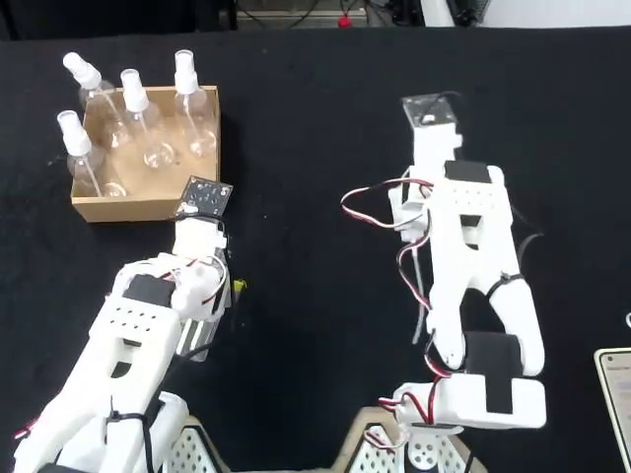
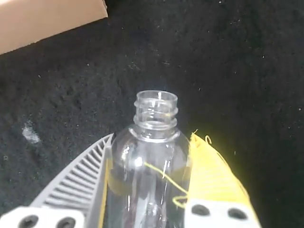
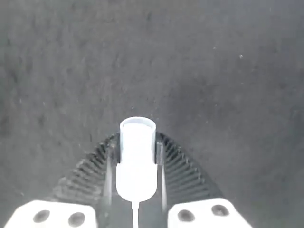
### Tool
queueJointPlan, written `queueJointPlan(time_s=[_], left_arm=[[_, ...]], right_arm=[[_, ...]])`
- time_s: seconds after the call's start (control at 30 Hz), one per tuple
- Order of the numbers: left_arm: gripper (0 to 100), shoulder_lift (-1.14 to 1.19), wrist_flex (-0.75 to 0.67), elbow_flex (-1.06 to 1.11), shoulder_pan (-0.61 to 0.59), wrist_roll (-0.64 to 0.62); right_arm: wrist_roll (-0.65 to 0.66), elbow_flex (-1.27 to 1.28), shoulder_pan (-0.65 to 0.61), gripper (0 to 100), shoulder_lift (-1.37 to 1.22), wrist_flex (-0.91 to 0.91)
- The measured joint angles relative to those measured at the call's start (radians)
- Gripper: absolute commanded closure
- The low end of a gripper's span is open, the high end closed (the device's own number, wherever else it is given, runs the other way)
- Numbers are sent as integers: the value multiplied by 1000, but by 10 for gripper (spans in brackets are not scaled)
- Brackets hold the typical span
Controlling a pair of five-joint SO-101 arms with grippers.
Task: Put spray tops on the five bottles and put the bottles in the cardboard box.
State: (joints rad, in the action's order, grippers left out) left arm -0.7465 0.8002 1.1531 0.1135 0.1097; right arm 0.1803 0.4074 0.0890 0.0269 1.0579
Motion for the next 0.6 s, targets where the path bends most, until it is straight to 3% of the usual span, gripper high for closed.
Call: queueJointPlan(time_s=[0.3,0.6], left_arm=[[959,-2,-2,25,0,0],[959,-112,-5,29,0,0]], right_arm=[[-52,-176,-14,988,115,173],[-259,-256,-172,988,301,198]])
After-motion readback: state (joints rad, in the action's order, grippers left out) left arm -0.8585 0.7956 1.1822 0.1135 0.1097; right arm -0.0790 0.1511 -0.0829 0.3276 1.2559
